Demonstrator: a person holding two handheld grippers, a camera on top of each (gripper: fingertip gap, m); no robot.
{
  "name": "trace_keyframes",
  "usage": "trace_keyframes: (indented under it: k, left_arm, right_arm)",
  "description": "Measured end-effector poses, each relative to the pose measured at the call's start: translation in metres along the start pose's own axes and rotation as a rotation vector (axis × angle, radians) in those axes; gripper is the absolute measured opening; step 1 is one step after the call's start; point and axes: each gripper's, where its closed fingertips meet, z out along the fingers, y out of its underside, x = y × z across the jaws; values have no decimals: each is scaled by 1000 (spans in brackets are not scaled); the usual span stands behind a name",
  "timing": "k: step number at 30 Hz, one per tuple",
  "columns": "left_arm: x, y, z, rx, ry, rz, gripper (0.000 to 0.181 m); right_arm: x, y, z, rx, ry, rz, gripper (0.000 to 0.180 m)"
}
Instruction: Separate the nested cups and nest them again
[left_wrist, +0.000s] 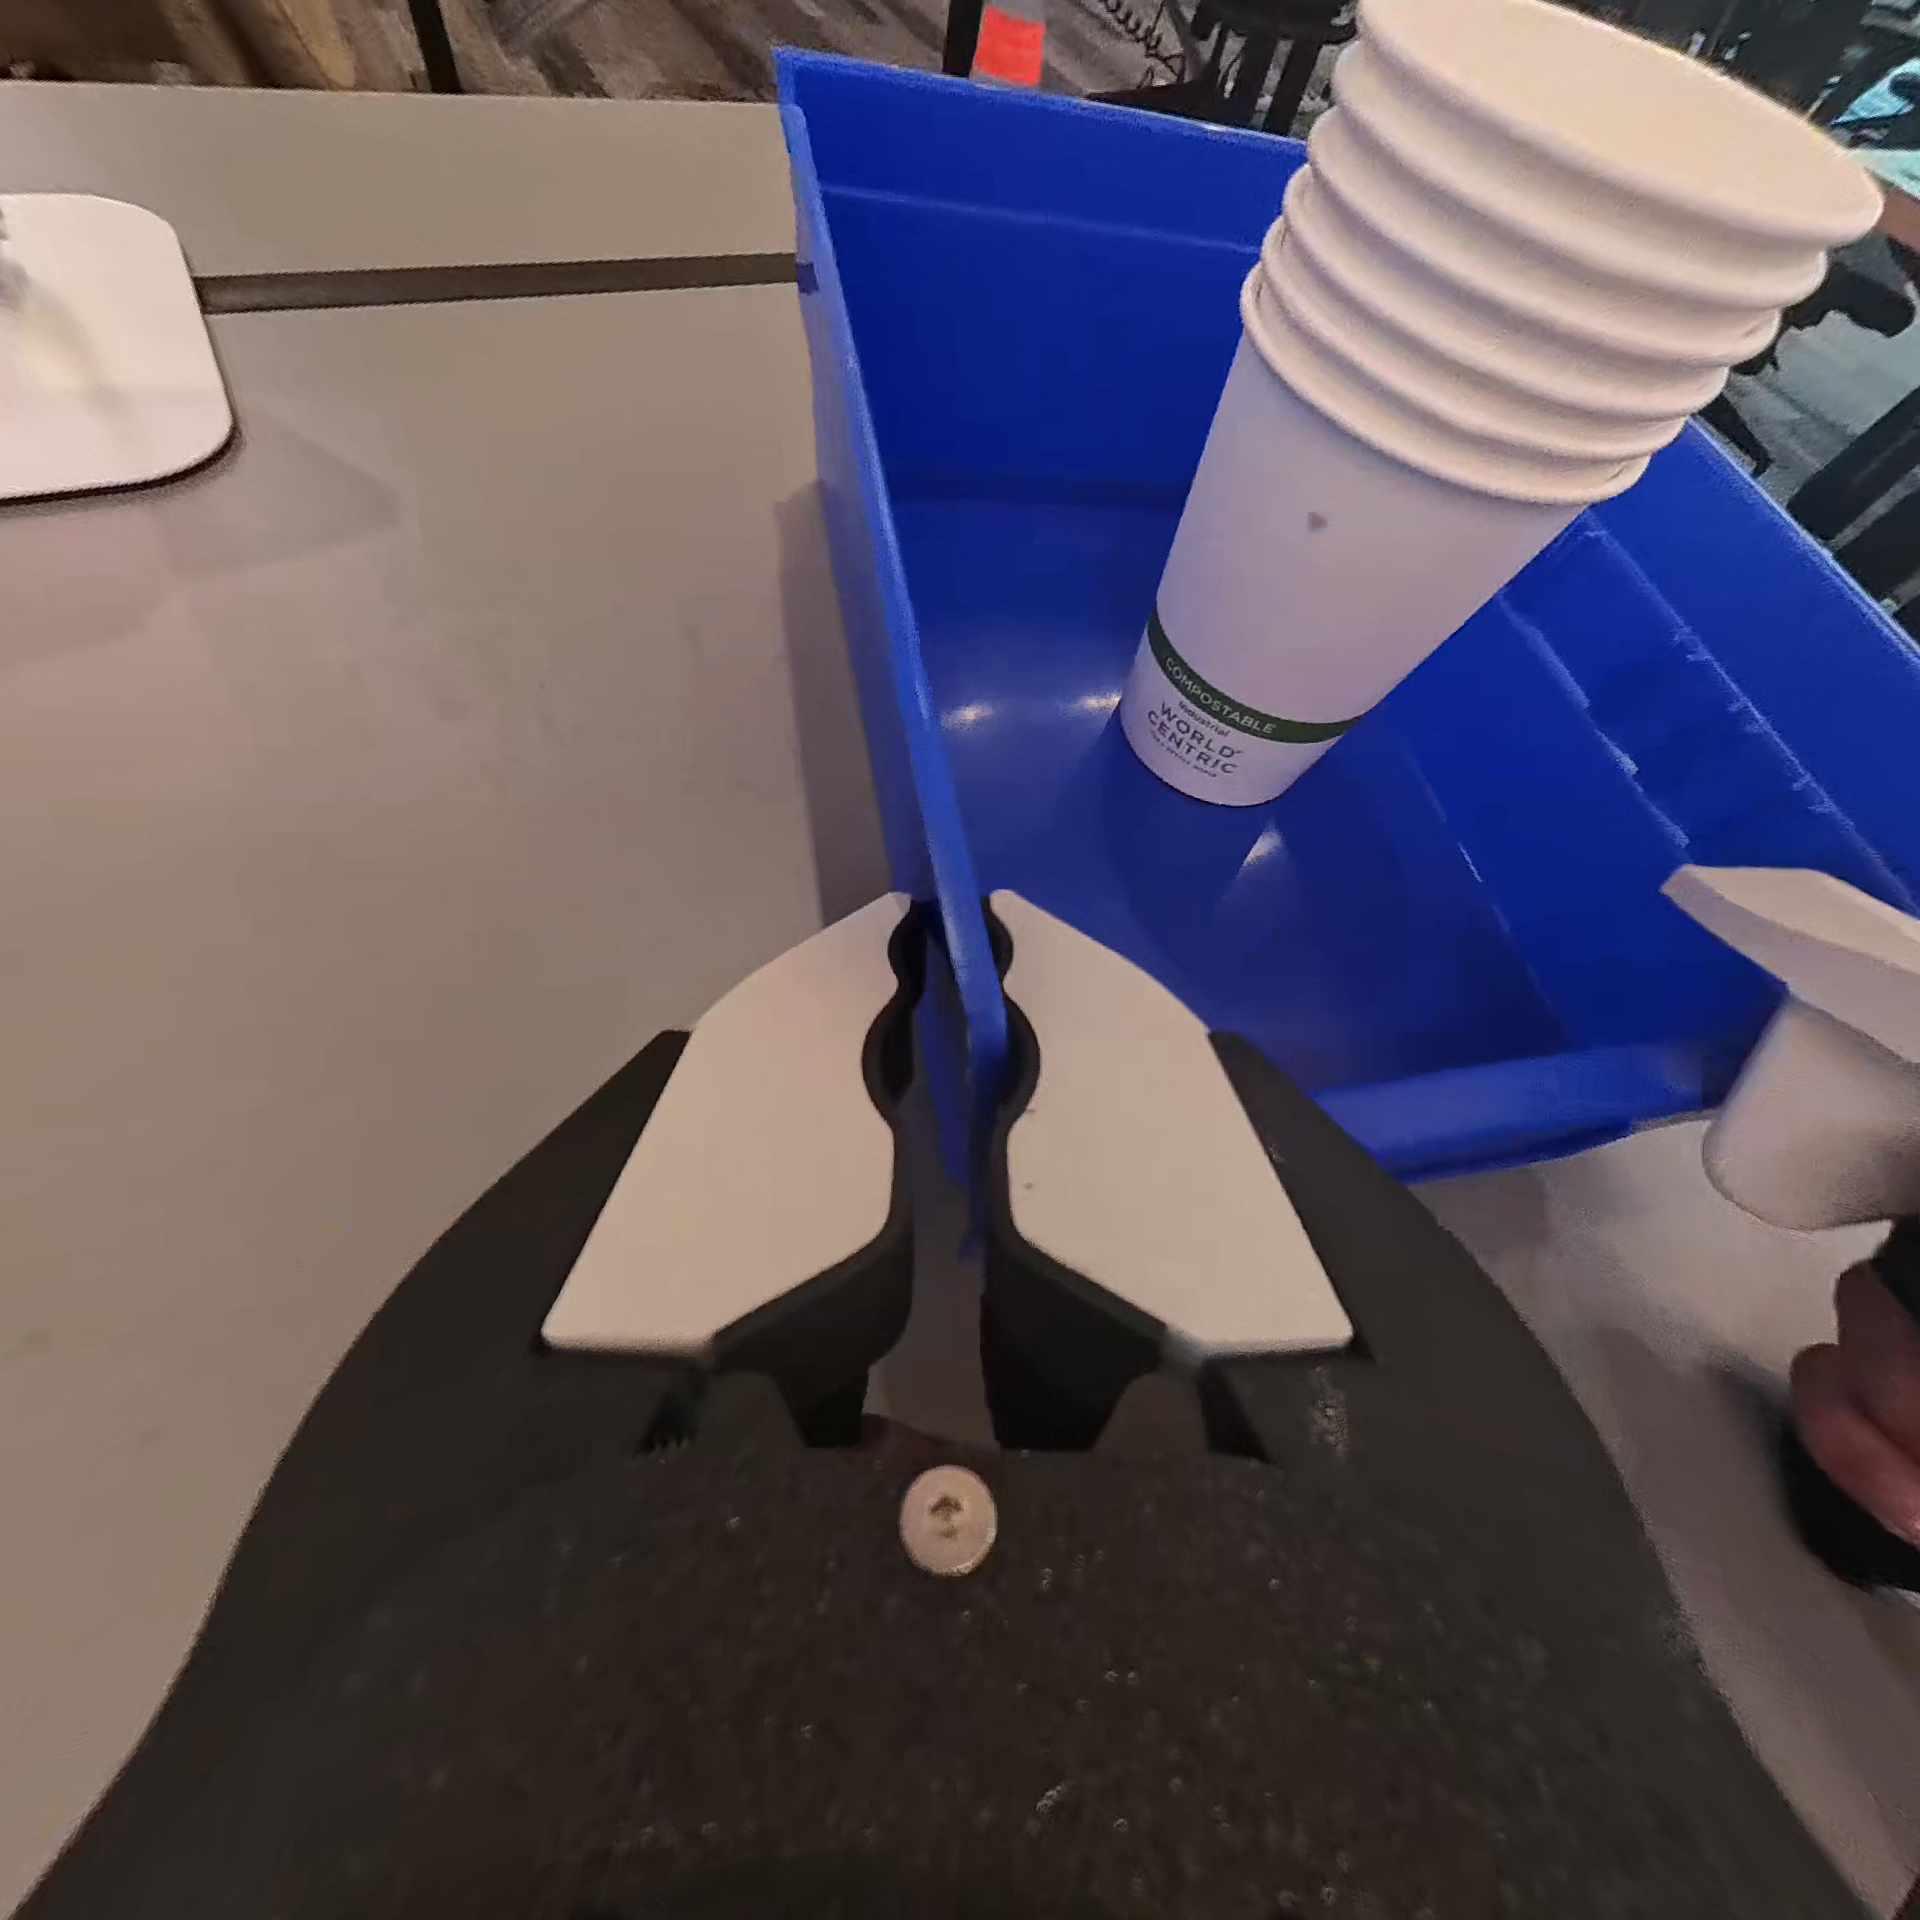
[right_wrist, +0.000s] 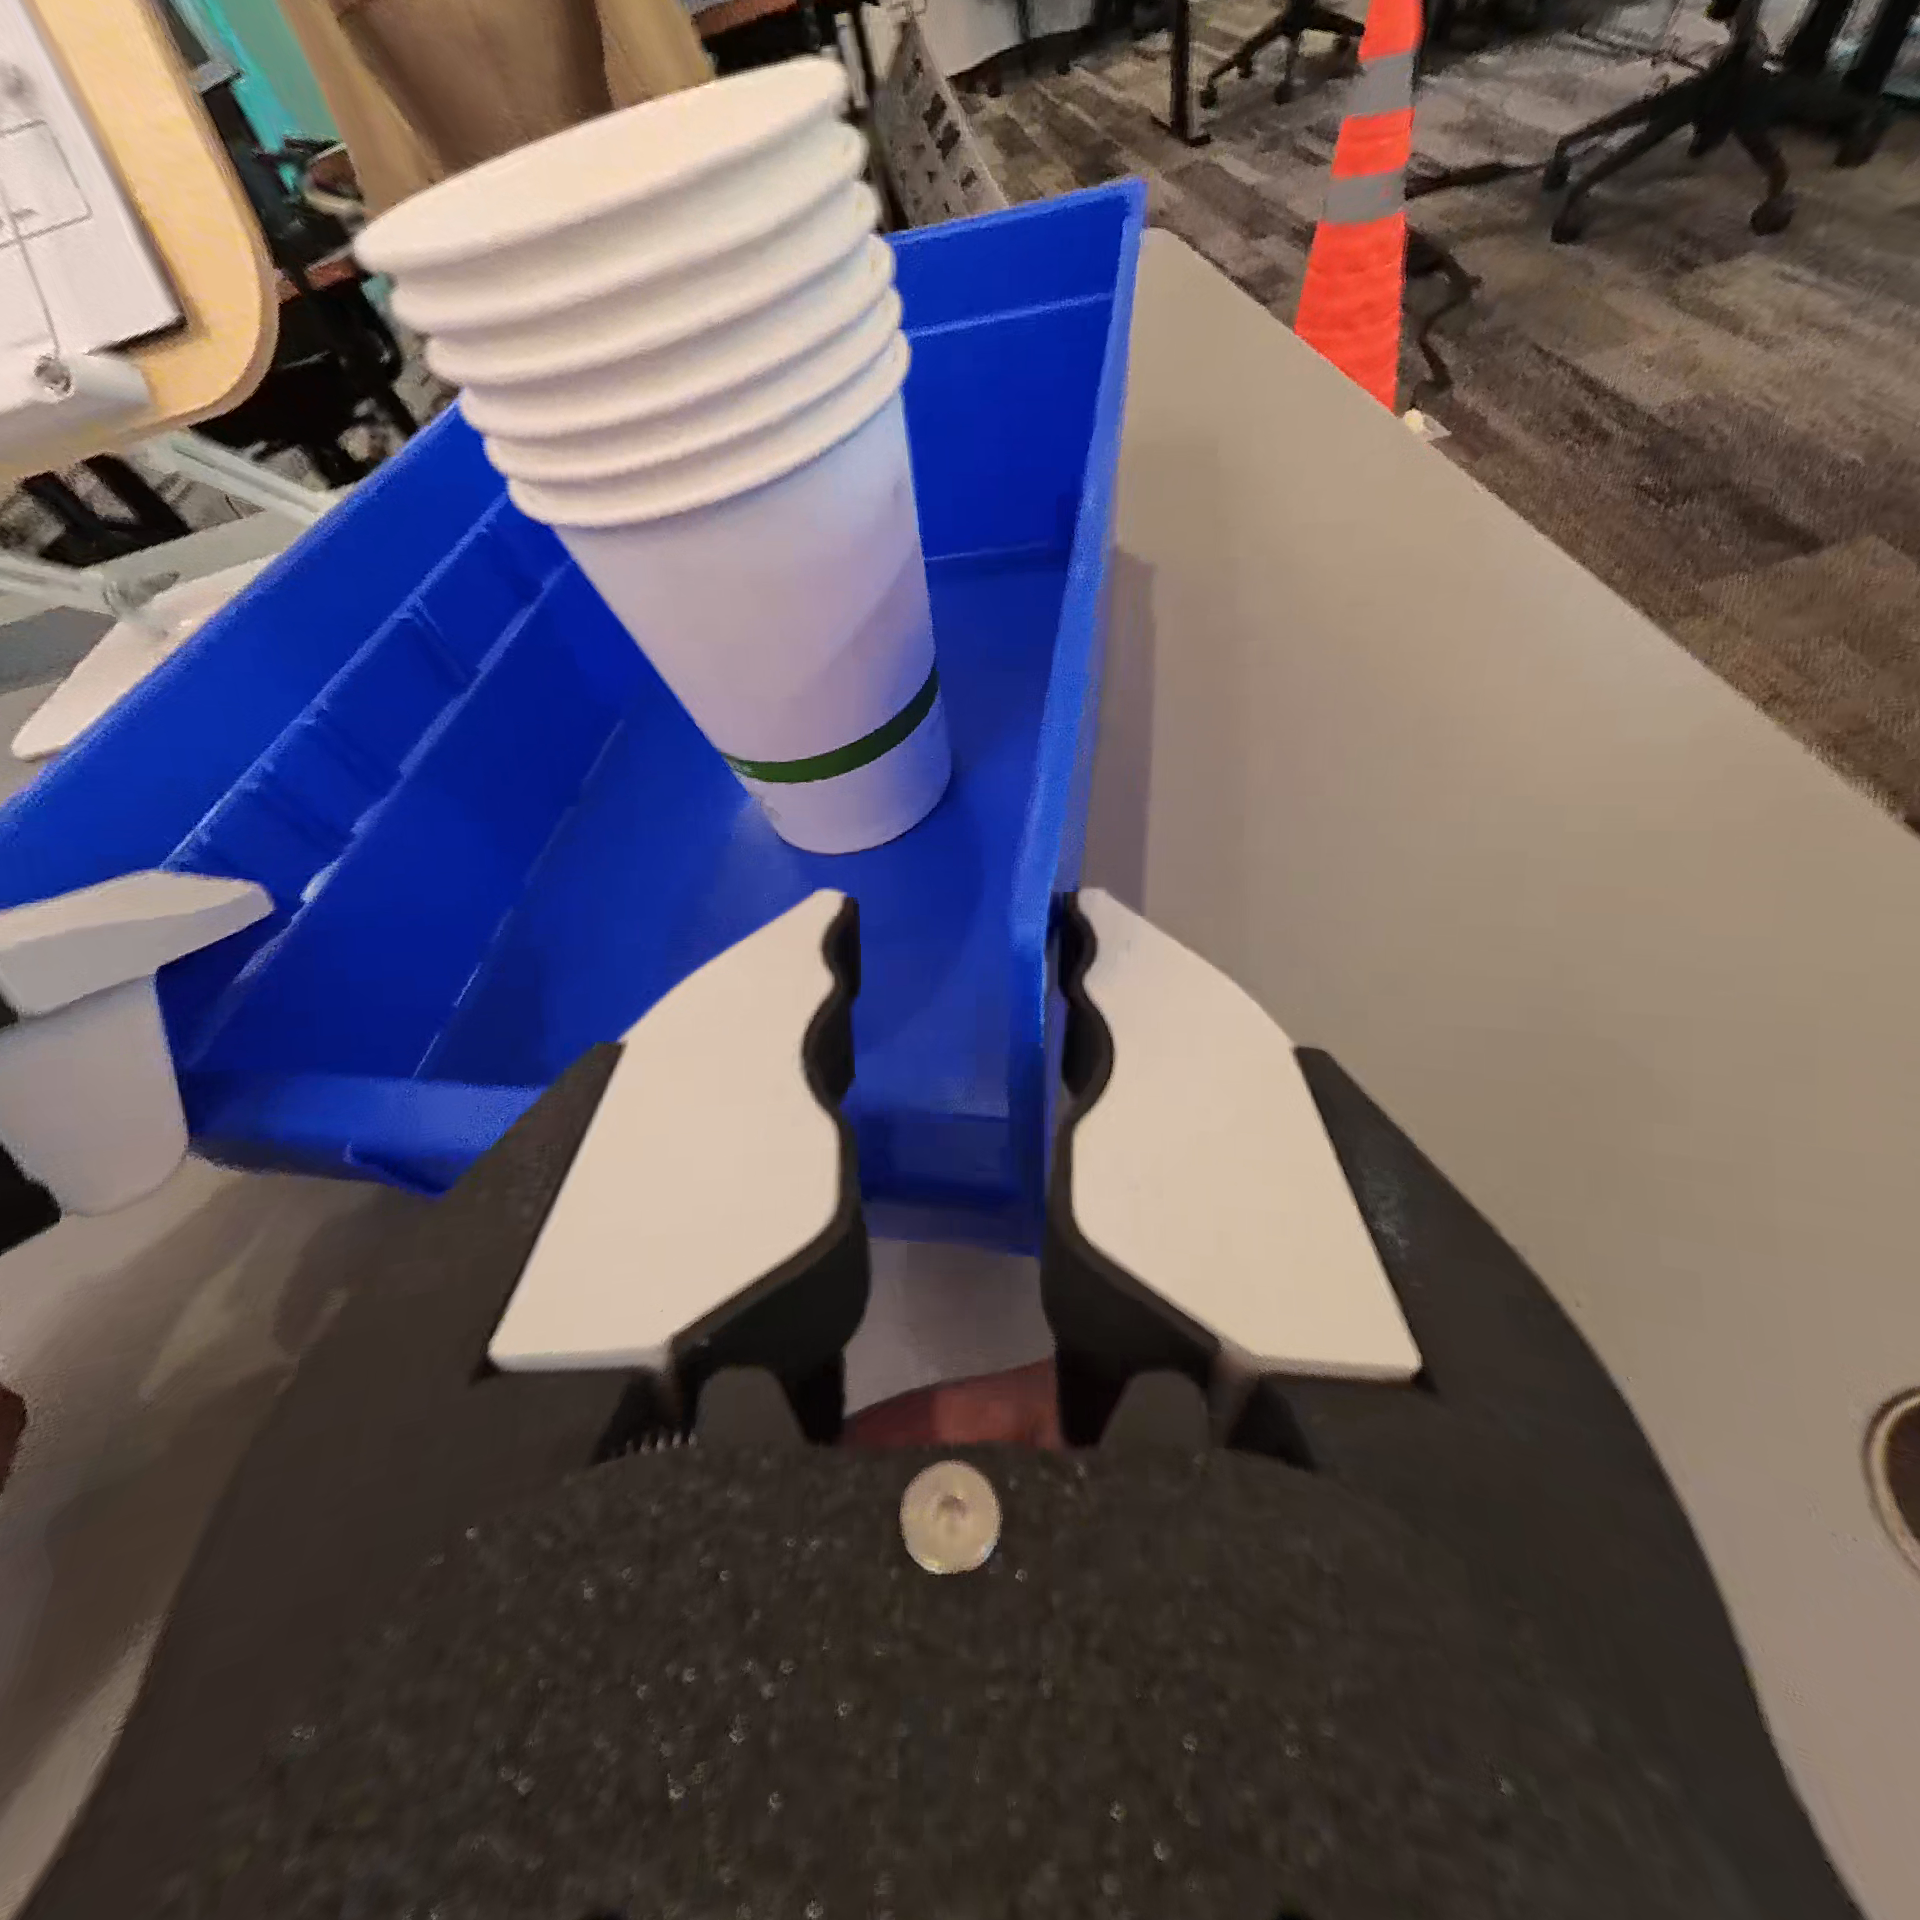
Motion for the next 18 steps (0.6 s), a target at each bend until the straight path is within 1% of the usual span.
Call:
trace_keyframes:
  k: [4, 5, 7, 8, 13, 18]
  left_arm:
    - [-4, 5, -13, 28, -33, -1, 7]
    - [-6, 7, -18, 27, -42, 3, 6]
    - [-14, 9, -26, 29, -54, 28, 6]
    - [-18, 11, -31, 30, -52, 41, 6]
    - [-45, 20, -63, 48, -119, 88, 5]
    - [-87, 36, -113, 42, -182, 87, 6]
  right_arm:
    - [-9, 2, -5, 24, 31, 32, 38]
    - [-11, 3, -7, 31, 30, 53, 34]
    - [-11, 2, -15, 63, 47, 79, 8]
    - [-16, 2, -18, 79, 30, 64, 5]
    - [-53, 8, -26, 97, -20, 43, 4]
    - [-114, 22, -38, 69, -108, 3, 4]
